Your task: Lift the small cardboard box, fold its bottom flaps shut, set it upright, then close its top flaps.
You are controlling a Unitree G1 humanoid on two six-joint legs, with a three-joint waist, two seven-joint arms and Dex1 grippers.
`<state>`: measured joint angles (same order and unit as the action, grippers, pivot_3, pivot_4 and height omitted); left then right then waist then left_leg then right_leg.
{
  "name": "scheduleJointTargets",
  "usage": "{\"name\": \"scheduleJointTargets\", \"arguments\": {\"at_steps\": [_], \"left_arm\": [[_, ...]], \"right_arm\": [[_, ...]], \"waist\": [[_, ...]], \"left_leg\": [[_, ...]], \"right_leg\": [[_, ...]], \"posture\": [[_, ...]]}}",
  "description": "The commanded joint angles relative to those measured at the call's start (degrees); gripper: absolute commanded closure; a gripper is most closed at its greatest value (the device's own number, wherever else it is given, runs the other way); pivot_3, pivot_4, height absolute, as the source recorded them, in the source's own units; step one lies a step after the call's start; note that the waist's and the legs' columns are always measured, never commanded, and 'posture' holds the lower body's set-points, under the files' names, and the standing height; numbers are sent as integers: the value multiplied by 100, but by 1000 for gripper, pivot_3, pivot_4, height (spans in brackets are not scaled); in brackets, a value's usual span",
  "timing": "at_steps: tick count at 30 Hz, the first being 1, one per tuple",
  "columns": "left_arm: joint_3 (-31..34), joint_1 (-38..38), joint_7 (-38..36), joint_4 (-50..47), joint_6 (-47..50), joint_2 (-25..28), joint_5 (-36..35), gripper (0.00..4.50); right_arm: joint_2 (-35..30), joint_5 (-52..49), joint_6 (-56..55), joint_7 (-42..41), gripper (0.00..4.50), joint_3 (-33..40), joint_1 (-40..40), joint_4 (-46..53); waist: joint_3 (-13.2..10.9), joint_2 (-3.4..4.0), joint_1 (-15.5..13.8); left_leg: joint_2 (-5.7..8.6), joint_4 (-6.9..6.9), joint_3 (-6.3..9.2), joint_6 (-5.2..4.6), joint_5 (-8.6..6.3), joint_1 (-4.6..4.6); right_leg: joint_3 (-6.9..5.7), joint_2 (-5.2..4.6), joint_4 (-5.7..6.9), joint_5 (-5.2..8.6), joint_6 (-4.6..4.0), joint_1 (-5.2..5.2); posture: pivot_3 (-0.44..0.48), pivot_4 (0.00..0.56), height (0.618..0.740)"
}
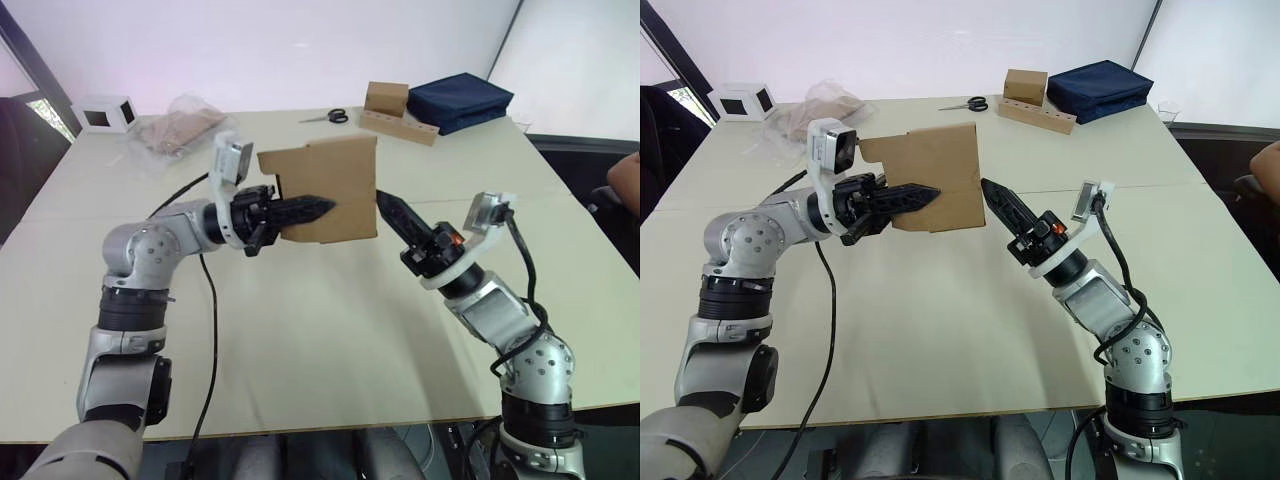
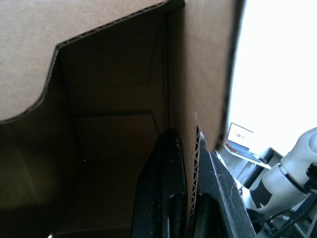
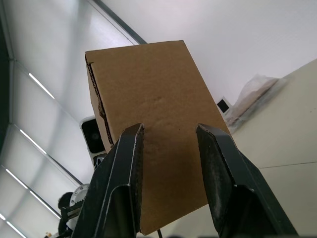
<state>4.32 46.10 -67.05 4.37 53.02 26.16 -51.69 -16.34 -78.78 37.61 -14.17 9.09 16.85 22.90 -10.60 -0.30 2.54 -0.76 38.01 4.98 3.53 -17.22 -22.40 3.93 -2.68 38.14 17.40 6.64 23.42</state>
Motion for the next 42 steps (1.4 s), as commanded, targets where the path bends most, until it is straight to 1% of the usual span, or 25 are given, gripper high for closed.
{"name": "scheduleJointTargets", "arguments": {"at_steps": [1,3,6,8,11,12,14,16,17,20,22,24,26,30,34,38,42], "left_arm": [[-132,83,-106,-96,-47,-4,51,4500],[-171,110,-143,-65,-67,27,133,4500],[-371,149,-173,-118,-257,205,512,4500],[-770,233,-317,-394,-488,651,1060,4500],[-1359,554,-506,-662,-668,1284,1735,4500],[-1571,647,-610,-726,-768,1475,1968,4500],[-2209,853,-849,-872,-1119,1909,2707,4500],[-2590,1029,-996,-937,-1243,2134,3119,4500],[-2774,1211,-1085,-1008,-1197,2210,3284,4500],[-3441,1769,-1452,-1206,-1093,2425,3938,4500],[-3914,2075,-1609,-1293,-994,2532,4439,4500],[-4174,2337,-1791,-1486,-433,2496,4457,4500],[-4319,2428,-1936,-1682,-41,2456,4414,4500],[-4688,2432,-1875,-1712,415,2278,4592,4500],[-5044,2294,-1659,-1665,536,2067,4826,4500],[-5292,2253,-1494,-1468,421,1774,5037,4500],[-5475,2314,-1508,-1470,330,1693,5216,4500]], "right_arm": [[-26,70,122,-165,2843,-261,34,423],[-39,119,118,-182,2843,-239,0,426],[-193,68,90,-190,2843,45,-190,421],[-675,5,265,-326,2843,391,-610,545],[-1865,731,650,-879,2843,364,-1267,880],[-2194,981,690,-1047,2843,326,-1429,956],[-2651,1191,703,-1300,2843,441,-1627,1028],[-2894,1310,710,-1423,2843,522,-1679,1072],[-3118,1512,748,-1482,2843,478,-1664,1179],[-3685,1955,912,-1600,2843,279,-1549,1595],[-3933,2150,993,-1587,2843,89,-1381,1920],[-4137,2374,1029,-1561,2843,-22,-1190,2207],[-4266,2429,1132,-1512,2843,-88,-983,2429],[-4336,2364,1340,-1415,2843,-180,-688,2706],[-4359,2443,1483,-1373,2843,-231,-651,2832],[-4281,2753,1427,-1379,2843,-242,-1069,2781],[-4193,2888,1392,-1383,2843,-233,-1217,2724]], "waist": [[0,0,1],[0,0,1],[0,0,-3],[0,0,-24],[-3,2,-33],[-4,1,-30],[-4,1,-27],[-3,3,-5],[-3,4,-4],[-16,-5,-15],[-20,-12,-21],[-21,-12,-23],[-21,-12,-23],[-23,-16,-29],[-23,-16,-43],[-24,-17,-57],[-22,-15,-121]], "left_leg": [[0,0,0,0,0,0],[0,0,0,-1,-1,0],[0,0,0,-1,-1,0],[0,0,0,-2,-1,0],[3,-2,-1,-5,-3,-5],[4,-1,-3,-9,-5,-5],[4,-1,-2,-10,-6,-1],[2,-3,-1,-10,-6,4],[2,-4,-2,-11,-6,5],[2,-1,-2,-12,-7,-3],[2,0,-1,-14,-8,-4],[2,1,-2,-15,-8,-5],[2,0,-1,-15,-9,-5],[2,2,1,-15,-9,-5],[2,3,1,-16,-9,-5],[2,6,1,-16,-9,-6],[2,9,2,-16,-9,0]], "right_leg": [[0,0,0,0,0,0],[0,0,0,0,0,0],[0,0,0,0,0,0],[0,0,-1,0,0,-1],[0,-2,-6,0,0,-1],[1,-3,-8,0,0,-1],[1,1,-6,0,0,-4],[1,5,-4,1,0,-6],[3,6,-4,1,0,-6],[3,6,-5,1,1,-2],[2,6,-8,1,1,-3],[2,6,-8,2,1,-3],[2,6,-8,2,2,-3],[1,5,-6,2,2,-4],[1,4,-6,2,2,-4],[1,3,-5,2,2,-4],[0,3,-3,2,2,-11]], "posture": [[0,150,740],[0,150,740],[0,150,740],[0,150,740],[0,150,740],[0,150,740],[0,150,740],[0,150,740],[0,150,740],[0,150,740],[0,150,740],[0,150,740],[0,150,740],[0,150,740],[0,150,740],[0,150,740],[0,150,740]]}}
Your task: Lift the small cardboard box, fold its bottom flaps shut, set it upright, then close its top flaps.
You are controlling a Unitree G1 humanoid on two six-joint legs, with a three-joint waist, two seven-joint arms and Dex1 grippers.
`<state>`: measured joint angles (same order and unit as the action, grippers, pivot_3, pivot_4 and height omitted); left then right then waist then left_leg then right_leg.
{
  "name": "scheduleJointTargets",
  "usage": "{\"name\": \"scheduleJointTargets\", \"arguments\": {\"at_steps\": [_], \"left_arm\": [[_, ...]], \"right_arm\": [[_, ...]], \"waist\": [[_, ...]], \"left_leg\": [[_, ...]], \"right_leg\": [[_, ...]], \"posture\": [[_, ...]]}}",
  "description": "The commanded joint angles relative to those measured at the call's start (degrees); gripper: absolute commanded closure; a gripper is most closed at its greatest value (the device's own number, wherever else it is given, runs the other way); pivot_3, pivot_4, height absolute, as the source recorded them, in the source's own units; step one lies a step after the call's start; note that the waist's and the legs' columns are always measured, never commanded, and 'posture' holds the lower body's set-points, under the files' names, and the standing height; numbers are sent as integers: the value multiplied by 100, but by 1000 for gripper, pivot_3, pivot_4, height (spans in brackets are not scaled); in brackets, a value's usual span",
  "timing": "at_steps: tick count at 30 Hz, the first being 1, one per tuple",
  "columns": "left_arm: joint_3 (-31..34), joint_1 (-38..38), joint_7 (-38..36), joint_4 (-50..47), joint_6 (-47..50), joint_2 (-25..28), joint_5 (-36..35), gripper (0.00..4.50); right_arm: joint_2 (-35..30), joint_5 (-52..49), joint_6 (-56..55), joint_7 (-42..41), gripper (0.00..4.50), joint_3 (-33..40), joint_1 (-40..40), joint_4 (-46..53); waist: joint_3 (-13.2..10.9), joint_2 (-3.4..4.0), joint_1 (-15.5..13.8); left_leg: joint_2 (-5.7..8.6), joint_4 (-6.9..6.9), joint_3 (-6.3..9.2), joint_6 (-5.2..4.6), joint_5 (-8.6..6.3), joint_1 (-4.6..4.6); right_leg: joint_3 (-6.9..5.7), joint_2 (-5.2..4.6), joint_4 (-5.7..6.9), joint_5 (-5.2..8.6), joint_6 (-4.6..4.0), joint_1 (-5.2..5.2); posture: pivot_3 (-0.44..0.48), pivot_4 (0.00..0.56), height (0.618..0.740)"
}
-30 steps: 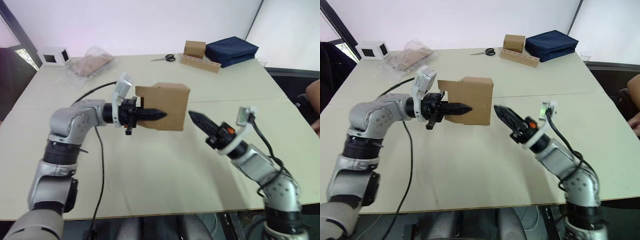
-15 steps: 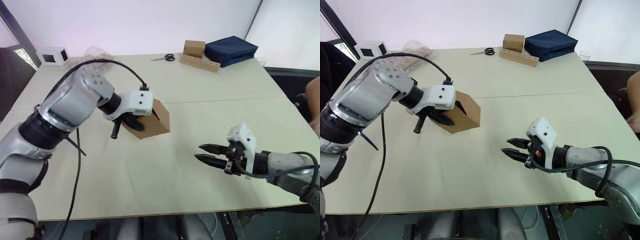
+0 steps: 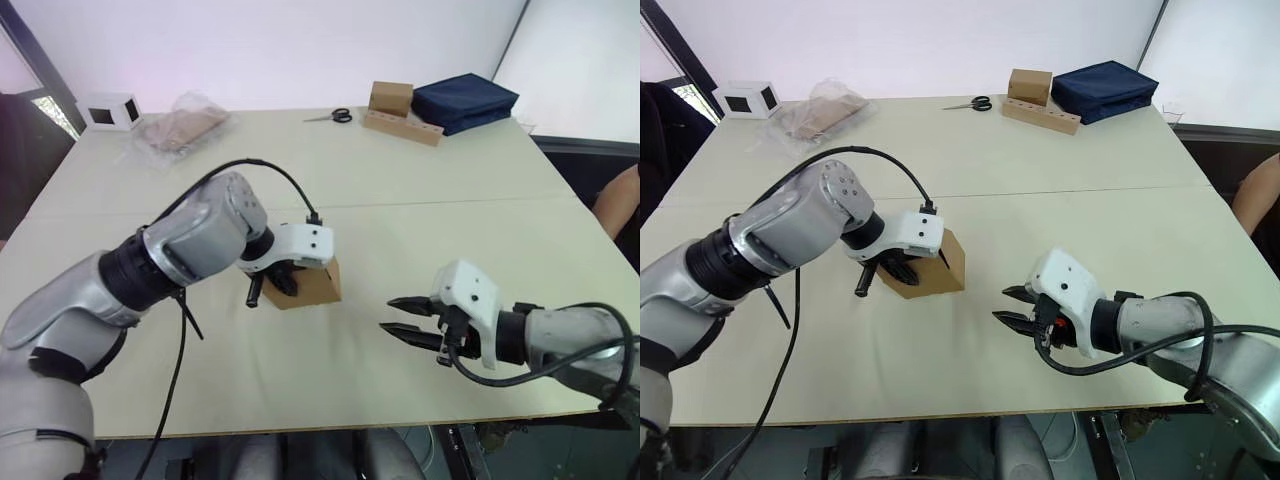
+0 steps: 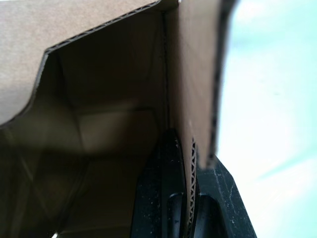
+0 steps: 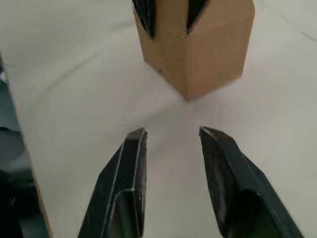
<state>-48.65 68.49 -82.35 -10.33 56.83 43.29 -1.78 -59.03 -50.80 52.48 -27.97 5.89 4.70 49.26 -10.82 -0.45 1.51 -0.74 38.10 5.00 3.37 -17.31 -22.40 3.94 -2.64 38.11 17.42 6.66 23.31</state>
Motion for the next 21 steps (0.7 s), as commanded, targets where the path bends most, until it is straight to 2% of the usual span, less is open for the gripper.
{"name": "scheduleJointTargets", "arguments": {"at_steps": [1,4,10,15,21], "left_arm": [[-200,93,25,-9,-10,-54,243,4500],[-215,143,-9,-26,84,-115,263,3767],[42,568,-162,248,625,-306,-69,1579],[411,1070,-387,548,1320,-367,-609,1579],[979,1206,-760,660,2046,-145,-1598,1579]], "right_arm": [[108,102,-90,11,2843,93,-2,75],[187,136,-44,42,2797,79,57,38],[284,142,19,32,2797,41,193,-89],[297,190,-23,-182,2797,-1,302,-339],[444,231,-156,-451,2797,-11,505,-655]], "waist": [[0,1,-24],[0,1,-50],[-1,-2,-73],[-1,-2,-53],[-1,0,-26]], "left_leg": [[0,2,-1,0,0,1],[0,2,0,0,0,4],[0,5,-1,0,0,-3],[0,5,-1,-1,0,-2],[0,4,0,-3,-1,-1]], "right_leg": [[1,0,1,0,0,0],[1,1,4,0,0,-2],[0,0,2,0,0,0],[0,0,3,0,0,2],[0,2,4,0,0,3]], "posture": [[0,150,740],[0,150,740],[0,150,740],[0,150,740],[0,150,740]]}}
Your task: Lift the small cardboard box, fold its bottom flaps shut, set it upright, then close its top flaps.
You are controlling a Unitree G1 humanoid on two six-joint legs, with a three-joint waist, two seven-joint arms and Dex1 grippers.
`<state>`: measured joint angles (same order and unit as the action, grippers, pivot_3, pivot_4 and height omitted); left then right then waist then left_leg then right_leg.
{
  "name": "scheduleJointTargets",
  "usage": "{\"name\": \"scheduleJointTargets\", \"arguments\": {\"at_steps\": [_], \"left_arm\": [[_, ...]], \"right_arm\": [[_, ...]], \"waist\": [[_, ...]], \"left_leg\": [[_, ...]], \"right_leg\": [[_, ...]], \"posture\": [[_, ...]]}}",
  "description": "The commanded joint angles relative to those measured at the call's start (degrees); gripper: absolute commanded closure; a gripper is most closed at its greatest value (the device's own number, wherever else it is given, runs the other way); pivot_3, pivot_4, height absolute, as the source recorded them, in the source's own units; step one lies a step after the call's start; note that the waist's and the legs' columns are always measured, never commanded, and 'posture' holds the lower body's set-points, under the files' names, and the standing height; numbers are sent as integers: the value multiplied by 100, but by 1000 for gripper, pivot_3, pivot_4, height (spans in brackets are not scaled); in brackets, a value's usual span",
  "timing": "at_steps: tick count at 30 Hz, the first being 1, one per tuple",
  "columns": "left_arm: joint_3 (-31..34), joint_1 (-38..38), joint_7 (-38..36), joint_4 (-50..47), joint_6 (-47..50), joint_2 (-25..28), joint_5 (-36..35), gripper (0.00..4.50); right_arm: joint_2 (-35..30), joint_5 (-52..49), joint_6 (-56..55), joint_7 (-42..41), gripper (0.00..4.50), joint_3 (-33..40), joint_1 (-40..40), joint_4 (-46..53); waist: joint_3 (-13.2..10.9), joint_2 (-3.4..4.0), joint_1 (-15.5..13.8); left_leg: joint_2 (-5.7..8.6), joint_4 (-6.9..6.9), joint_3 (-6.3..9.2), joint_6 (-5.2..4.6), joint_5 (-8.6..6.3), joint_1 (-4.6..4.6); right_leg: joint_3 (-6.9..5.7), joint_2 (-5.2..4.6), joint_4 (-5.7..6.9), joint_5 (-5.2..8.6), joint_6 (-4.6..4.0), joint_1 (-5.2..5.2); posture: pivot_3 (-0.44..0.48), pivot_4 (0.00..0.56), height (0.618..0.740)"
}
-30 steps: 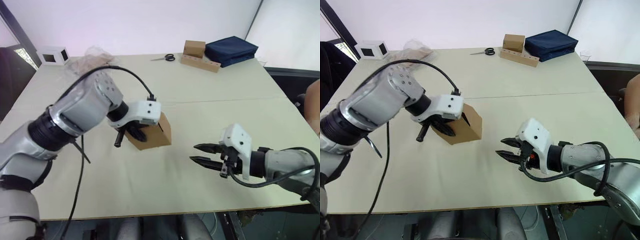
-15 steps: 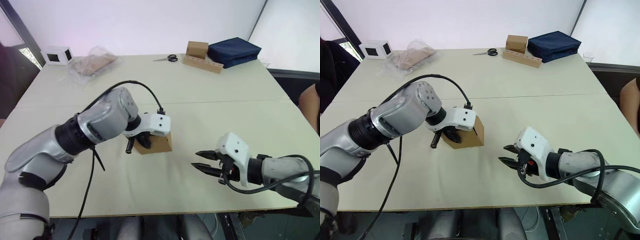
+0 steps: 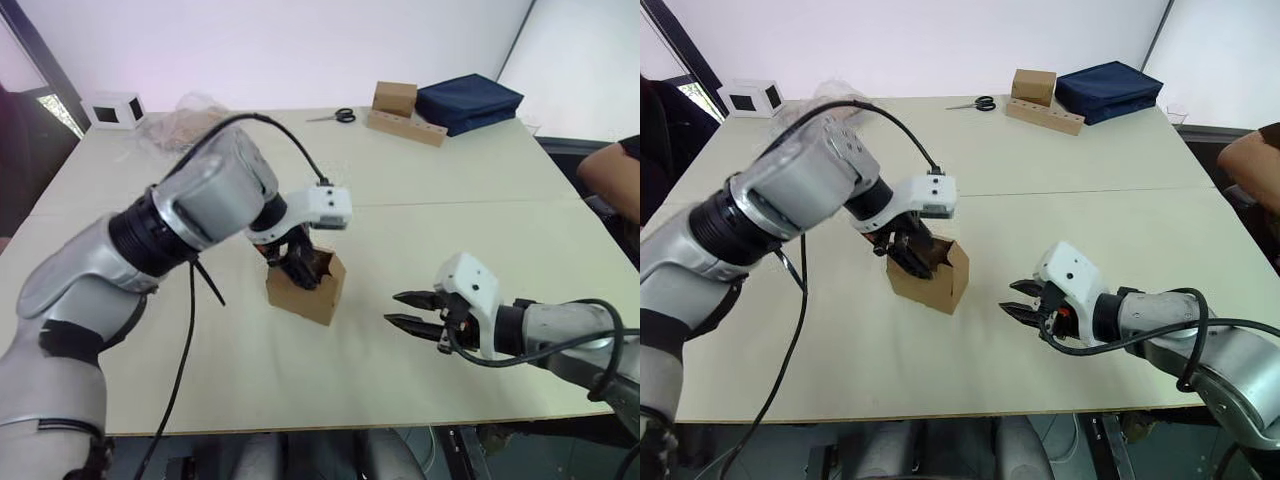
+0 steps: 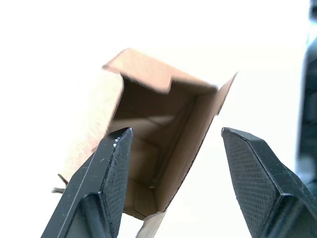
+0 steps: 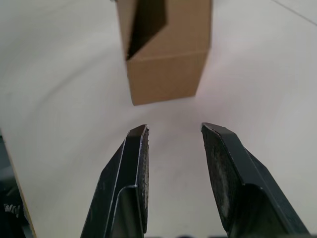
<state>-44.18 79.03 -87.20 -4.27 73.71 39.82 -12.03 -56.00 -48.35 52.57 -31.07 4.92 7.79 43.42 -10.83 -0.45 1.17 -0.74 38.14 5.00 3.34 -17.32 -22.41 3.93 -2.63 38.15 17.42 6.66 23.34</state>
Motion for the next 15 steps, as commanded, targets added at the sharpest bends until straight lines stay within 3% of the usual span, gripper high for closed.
{"name": "scheduleJointTargets", "arguments": {"at_steps": [1,4,6,9,15], "left_arm": [[757,142,-297,153,363,238,-729,1579],[1094,111,-214,365,335,291,-979,1579],[2018,-173,405,911,7,181,-990,1579],[3376,-995,1447,1143,-940,114,-944,1579],[4659,-2718,1959,436,-2289,150,-1254,1579]], "right_arm": [[181,-21,-182,-174,2797,100,243,-125],[233,26,-203,-251,2797,102,302,-200],[420,59,-289,-236,2797,65,340,-310],[812,86,-421,-160,2797,31,382,-461],[1229,476,-669,-170,2797,-229,431,-675]], "waist": [[0,0,11],[0,1,3],[0,1,-8],[3,5,18],[2,3,2]], "left_leg": [[0,0,0,0,0,0],[0,0,0,0,0,-1],[0,0,0,0,0,-1],[-2,6,0,0,0,2],[-4,4,-2,28,16,-6]], "right_leg": [[0,0,3,0,0,1],[0,0,5,0,0,4],[0,-1,3,0,0,3],[0,-2,9,0,0,3],[1,-5,7,0,-1,12]], "posture": [[0,150,740],[0,150,740],[0,150,740],[0,150,740],[0,150,740]]}}
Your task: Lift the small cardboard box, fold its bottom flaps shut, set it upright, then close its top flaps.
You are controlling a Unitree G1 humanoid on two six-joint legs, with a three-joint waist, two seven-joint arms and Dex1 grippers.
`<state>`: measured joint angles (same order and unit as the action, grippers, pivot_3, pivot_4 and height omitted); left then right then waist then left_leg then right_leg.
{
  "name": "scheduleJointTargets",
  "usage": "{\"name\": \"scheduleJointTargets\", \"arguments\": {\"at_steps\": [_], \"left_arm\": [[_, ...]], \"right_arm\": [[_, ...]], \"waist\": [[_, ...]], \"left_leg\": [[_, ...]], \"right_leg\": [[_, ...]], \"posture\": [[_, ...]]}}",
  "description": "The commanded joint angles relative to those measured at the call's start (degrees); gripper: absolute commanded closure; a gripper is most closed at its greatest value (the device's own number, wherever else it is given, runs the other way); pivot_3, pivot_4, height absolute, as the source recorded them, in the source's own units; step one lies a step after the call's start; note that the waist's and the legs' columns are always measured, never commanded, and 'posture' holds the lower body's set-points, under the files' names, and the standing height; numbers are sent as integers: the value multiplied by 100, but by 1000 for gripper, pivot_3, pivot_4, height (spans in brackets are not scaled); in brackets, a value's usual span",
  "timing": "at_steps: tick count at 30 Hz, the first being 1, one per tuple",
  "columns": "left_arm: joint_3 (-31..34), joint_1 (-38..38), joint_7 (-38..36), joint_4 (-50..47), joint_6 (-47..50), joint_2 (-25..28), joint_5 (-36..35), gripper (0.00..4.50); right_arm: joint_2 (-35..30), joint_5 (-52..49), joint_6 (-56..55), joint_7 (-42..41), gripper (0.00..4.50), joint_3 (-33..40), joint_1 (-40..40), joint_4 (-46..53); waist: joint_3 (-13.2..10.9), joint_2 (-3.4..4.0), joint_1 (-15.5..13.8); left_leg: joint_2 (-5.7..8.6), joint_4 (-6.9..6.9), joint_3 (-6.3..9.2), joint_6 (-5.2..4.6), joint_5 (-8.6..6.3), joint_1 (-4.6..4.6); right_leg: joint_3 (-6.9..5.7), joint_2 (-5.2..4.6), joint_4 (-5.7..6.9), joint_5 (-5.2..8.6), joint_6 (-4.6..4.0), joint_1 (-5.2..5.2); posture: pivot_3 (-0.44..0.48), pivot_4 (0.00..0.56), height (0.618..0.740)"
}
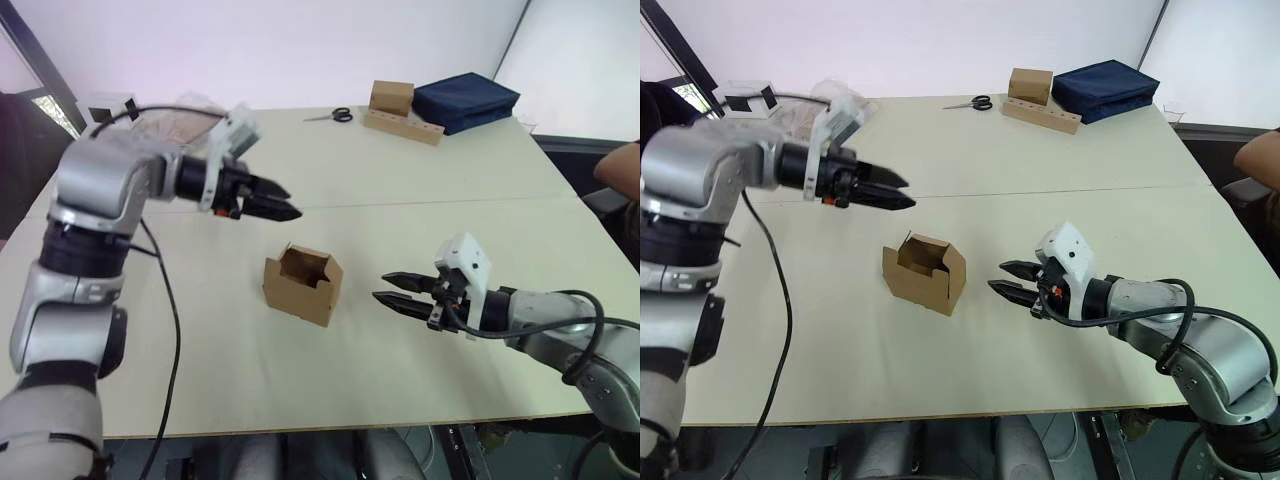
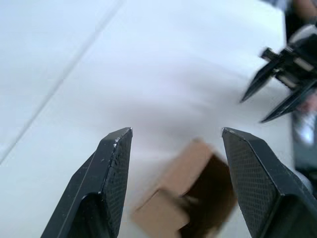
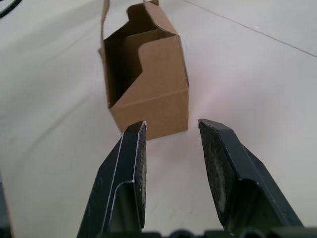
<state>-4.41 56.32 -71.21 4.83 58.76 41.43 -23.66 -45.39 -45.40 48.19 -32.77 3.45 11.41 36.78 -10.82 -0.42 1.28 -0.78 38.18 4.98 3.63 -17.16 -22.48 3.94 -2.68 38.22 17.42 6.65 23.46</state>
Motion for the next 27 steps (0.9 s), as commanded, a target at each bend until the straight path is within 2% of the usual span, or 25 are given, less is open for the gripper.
{"name": "scheduleJointTargets", "arguments": {"at_steps": [1,2,6,7,8,9,10,11,16,20,27], "left_arm": [[881,-661,494,-470,-748,-59,-196,1579],[1002,-856,581,-455,-765,-76,-264,1579],[1294,-1547,839,-395,-1159,-239,-359,2759],[1277,-1722,844,-429,-1318,-276,-355,3220],[1257,-1841,874,-430,-1443,-324,-342,3423],[1224,-1945,879,-422,-1527,-373,-350,3964],[1193,-2027,877,-415,-1613,-408,-354,4372],[1174,-2080,874,-401,-1661,-441,-371,4500],[942,-2183,802,-263,-1780,-564,-410,4500],[678,-2374,506,-506,-1631,-416,-512,4500],[593,-2549,497,-574,-1611,-300,-584,4500]], "right_arm": [[321,184,-289,43,2797,-86,78,-102],[471,193,-355,74,2797,-80,88,-195],[752,397,-584,-63,2797,-190,69,-471],[779,452,-639,-116,3058,-245,63,-503],[792,493,-677,-173,3318,-298,70,-528],[814,528,-702,-210,3548,-356,97,-541],[850,555,-718,-225,3983,-396,126,-547],[890,573,-725,-231,4437,-425,158,-553],[1113,837,-774,-173,4492,-681,412,-693],[1293,969,-733,-127,4492,-834,637,-740],[1401,1075,-695,-197,4492,-951,752,-776]], "waist": [[1,-2,-19],[2,-3,-40],[2,-3,-61],[2,-3,-59],[2,-3,-55],[2,-3,-47],[2,-3,-43],[2,-3,-38],[3,-3,-24],[3,-3,-9],[3,-2,-16]], "left_leg": [[0,1,-1,0,0,0],[1,2,-1,0,0,1],[4,5,0,-11,-6,3],[5,4,0,-12,-6,3],[5,4,-1,-12,-6,3],[5,4,0,-11,-6,3],[4,3,-1,-10,-5,3],[4,3,0,-9,-5,3],[4,3,0,-11,-6,5],[4,1,-1,-11,-6,6],[4,1,1,-12,-7,6]], "right_leg": [[0,-2,-2,0,0,0],[0,-4,-2,-1,0,-2],[-3,-7,6,-2,1,-7],[-3,-7,5,-2,1,-7],[-3,-7,5,-2,1,-7],[-3,-6,4,-2,1,-6],[-3,-6,4,-2,1,-5],[-3,-5,5,-2,1,-5],[-3,-3,8,-2,1,-5],[-3,-2,7,-2,1,-4],[-3,-3,8,-2,0,-4]], "posture": [[0,150,740],[0,150,740],[0,150,740],[0,150,740],[0,150,740],[0,150,740],[0,150,740],[0,150,740],[0,150,740],[0,150,740],[0,150,740]]}}
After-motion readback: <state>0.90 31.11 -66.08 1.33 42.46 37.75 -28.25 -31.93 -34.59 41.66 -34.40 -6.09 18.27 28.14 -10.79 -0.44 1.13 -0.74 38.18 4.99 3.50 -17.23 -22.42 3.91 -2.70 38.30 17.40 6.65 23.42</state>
